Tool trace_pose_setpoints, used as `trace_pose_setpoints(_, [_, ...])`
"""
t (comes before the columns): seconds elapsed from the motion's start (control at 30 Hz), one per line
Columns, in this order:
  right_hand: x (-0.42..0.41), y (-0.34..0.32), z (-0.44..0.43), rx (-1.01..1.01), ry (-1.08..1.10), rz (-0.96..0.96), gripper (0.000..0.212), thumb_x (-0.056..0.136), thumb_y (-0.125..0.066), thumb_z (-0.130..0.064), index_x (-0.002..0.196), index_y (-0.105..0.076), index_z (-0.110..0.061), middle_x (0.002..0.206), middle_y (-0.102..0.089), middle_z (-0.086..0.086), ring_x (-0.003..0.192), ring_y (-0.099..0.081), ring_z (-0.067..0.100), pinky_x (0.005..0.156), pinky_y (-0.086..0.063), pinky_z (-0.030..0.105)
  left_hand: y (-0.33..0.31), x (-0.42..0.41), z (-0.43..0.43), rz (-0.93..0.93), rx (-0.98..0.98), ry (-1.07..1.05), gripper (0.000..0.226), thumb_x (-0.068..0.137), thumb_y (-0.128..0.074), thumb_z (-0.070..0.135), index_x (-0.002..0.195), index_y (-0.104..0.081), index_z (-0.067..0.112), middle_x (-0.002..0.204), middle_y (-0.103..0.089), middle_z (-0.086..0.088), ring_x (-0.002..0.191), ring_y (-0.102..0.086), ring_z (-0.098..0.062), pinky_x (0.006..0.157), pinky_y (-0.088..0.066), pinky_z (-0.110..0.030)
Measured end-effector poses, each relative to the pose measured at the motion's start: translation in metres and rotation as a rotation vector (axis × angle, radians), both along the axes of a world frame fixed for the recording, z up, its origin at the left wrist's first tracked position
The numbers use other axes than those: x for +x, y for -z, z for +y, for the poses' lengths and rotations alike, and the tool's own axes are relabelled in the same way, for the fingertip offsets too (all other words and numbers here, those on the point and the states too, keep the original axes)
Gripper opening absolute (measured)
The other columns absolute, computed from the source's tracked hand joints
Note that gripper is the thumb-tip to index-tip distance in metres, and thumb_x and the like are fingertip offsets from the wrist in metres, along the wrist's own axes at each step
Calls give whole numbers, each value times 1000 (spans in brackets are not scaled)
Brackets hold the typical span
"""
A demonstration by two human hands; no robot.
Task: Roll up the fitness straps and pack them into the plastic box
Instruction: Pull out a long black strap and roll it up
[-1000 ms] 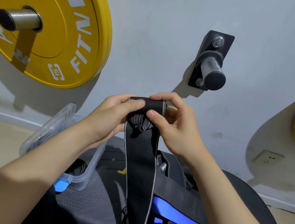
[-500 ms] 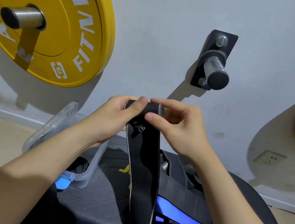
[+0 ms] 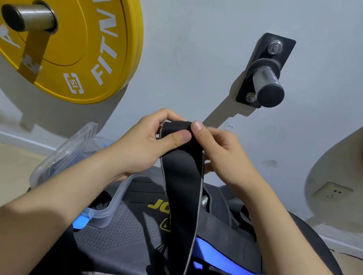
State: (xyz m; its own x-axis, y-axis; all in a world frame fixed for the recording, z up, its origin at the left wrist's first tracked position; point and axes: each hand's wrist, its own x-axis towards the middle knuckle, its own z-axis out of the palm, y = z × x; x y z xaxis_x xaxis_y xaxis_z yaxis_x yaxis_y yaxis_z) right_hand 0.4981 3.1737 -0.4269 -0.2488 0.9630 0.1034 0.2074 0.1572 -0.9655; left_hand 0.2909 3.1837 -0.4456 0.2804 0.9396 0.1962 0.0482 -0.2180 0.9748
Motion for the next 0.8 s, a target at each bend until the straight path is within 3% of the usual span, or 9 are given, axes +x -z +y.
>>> trace_pose_setpoints(0.1, [-3, -1, -5, 25, -59, 71, 26, 112, -57, -29, 107, -77, -13, 87, -76, 5, 80, -73, 20, 65, -58, 38, -1, 0, 1, -19, 44, 6, 30, 98, -79, 29, 125, -65, 27, 114, -78, 0, 111, -76, -19, 92, -61, -34])
trace_pose_setpoints(0.23, [1, 0, -3, 82, -63, 102, 20, 109, -60, -14, 123, -71, -4, 103, -77, 18, 95, -72, 28, 80, -59, 60, -2, 3, -1, -201, -146, 115, 48, 96, -72, 40, 138, -58, 21, 128, -77, -7, 125, -72, -25, 101, -61, -40])
trace_pose_setpoints(0.33, [2, -3, -6, 47, -78, 64, 26, 108, -63, -13, 133, -68, -10, 110, -77, 25, 89, -74, 29, 69, -64, 46, 1, 2, 0, -81, -45, 38, 42, 99, -66, 46, 135, -59, 26, 126, -77, -6, 119, -75, -25, 100, -60, -46])
trace_pose_setpoints(0.4, [2, -4, -7, -80, -69, 61, 31, 107, -66, -21, 137, -62, -18, 112, -76, 28, 84, -73, 34, 69, -64, 46, 4, 1, 1, -20, 46, -42, 30, 104, -63, 38, 133, -59, 33, 121, -77, 5, 113, -75, -16, 93, -62, -38])
trace_pose_setpoints(0.5, [4, -2, -8, -301, -71, -9, 32, 104, -70, -33, 127, -60, -12, 107, -80, 20, 82, -74, 35, 71, -59, 42, 3, 1, 4, -27, 130, -103, 28, 109, -62, 25, 134, -57, 36, 117, -74, 16, 108, -74, -8, 86, -62, -30])
trace_pose_setpoints(0.57, [2, 1, -10, -315, -121, -83, 21, 107, -67, -30, 117, -69, -12, 108, -82, 14, 93, -78, 38, 81, -58, 44, 2, 1, 5, -21, 173, -132, 32, 108, -62, 23, 136, -56, 37, 122, -72, 15, 113, -73, -14, 91, -65, -44])
trace_pose_setpoints(0.6, [0, 3, -10, -308, -136, -74, 18, 109, -64, -27, 113, -73, -12, 109, -82, 14, 96, -79, 34, 86, -59, 44, 2, 1, 6, -10, 192, -141, 34, 107, -62, 22, 136, -58, 38, 125, -70, 13, 114, -72, -18, 94, -64, -52])
trace_pose_setpoints(0.67, [-3, 3, -11, -311, -114, -16, 21, 111, -60, -25, 109, -75, -12, 107, -82, 12, 92, -79, 24, 81, -61, 36, 2, 2, 7, -3, 215, -156, 36, 106, -63, 17, 134, -62, 39, 126, -69, 14, 114, -71, -21, 95, -63, -58])
trace_pose_setpoints(0.8, [-5, -1, -11, -365, -53, 140, 16, 108, -65, -25, 103, -74, -12, 102, -82, 13, 85, -78, 24, 72, -60, 33, 3, 4, 11, -1, 198, -242, 46, 102, -68, 1, 126, -72, 39, 122, -74, 14, 115, -73, -17, 96, -64, -47])
